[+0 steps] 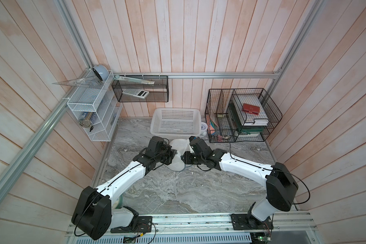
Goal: Turn the laundry bag inside out
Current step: Zip the zipper on the laundry bag.
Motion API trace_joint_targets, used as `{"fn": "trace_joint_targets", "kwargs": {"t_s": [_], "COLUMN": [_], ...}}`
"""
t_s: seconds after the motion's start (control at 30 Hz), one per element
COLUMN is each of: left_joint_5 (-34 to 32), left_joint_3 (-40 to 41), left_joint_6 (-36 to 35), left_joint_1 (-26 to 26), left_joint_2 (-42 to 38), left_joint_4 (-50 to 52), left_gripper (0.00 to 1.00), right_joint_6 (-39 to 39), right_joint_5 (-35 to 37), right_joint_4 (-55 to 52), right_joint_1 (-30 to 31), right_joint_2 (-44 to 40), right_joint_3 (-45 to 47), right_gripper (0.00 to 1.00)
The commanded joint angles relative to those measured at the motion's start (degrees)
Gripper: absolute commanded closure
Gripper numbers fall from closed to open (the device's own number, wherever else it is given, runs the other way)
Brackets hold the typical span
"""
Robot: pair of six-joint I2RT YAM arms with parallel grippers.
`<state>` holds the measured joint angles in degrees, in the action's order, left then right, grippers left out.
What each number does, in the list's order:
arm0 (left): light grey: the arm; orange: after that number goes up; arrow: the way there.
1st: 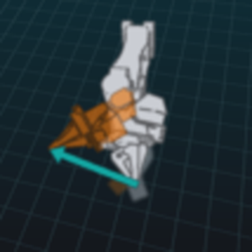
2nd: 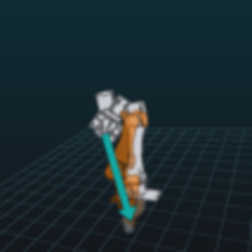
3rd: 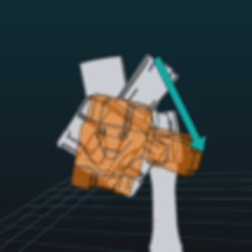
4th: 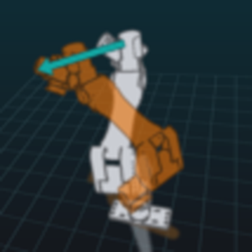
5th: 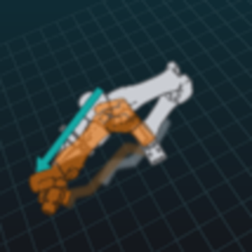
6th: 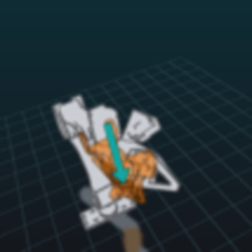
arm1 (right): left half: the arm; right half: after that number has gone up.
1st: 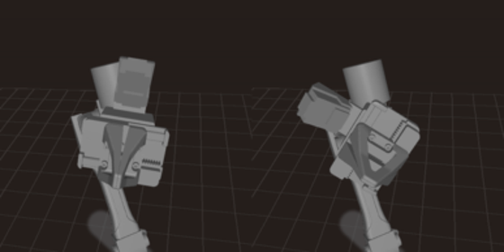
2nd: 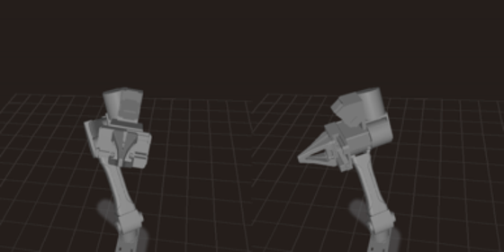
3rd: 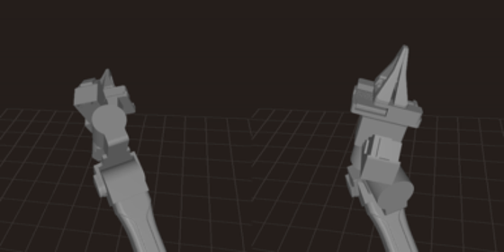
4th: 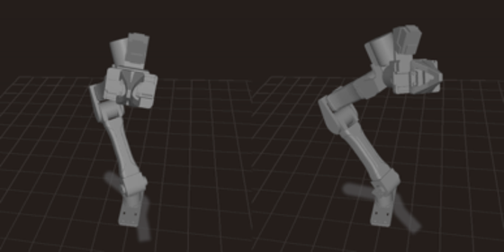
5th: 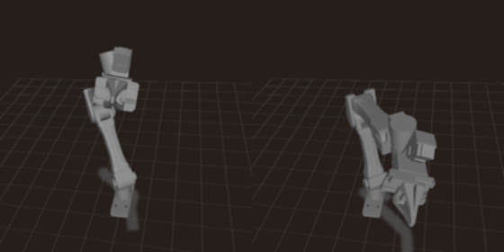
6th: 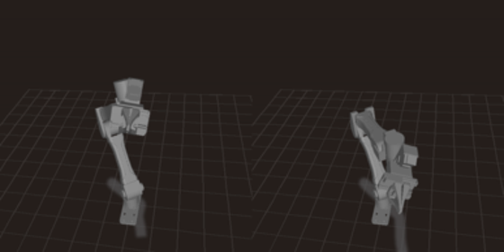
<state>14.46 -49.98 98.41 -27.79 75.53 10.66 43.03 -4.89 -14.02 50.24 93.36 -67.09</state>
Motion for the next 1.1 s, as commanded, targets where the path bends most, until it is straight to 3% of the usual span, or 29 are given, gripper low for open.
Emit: {"fn": "trace_joint_targets", "kwargs": {"t_s": [0.0, 0.17, 0.43, 0.77, 0.93, 1.07], "left_joint_5": [-0.4, -0.4, -0.7, -1.1, -0.8, -0.8], "left_joint_3": [0.4, 0.6, 0.6, 0.1, 0.2, 0.3], "left_joint_6": [0.3, 0.5, 0.5, -0.3, -0.5, -0.5], "left_joint_1": [0.2, 0.2, 0.3, 0.9, 0.9, 0.9], "left_joint_2": [-1.0, -1.2, -1.2, -2.3, -2.1, -2.1], "left_joint_4": [-1.3, -1.3, -1.1, 0.6, 0.5, 0.6], "left_gripper": [1.00, 1.00, 1.00, 1.00, 1.00, 1.00], "right_joint_6": [-0.9, -1.1, -1.0, -2.2, -3.3, -2.8], "right_joint_5": [-0.6, -0.6, 0.9, 3.7, 2.9, 4.1], "right_joint_4": [-1.5, -2.5, -3.1, -5.3, -4.3, -3.9], "right_joint_1": [0.6, 0.7, 0.6, 0.0, 0.1, 0.1], "right_joint_2": [1.2, 1.9, 0.4, -1.6, -1.9, -3.1], "right_joint_3": [-1.9, -2.8, -1.8, 0.4, -0.2, -0.1], "right_gripper": [0.75, 0.90, 1.00, 1.00, 0.87, 0.85]}}
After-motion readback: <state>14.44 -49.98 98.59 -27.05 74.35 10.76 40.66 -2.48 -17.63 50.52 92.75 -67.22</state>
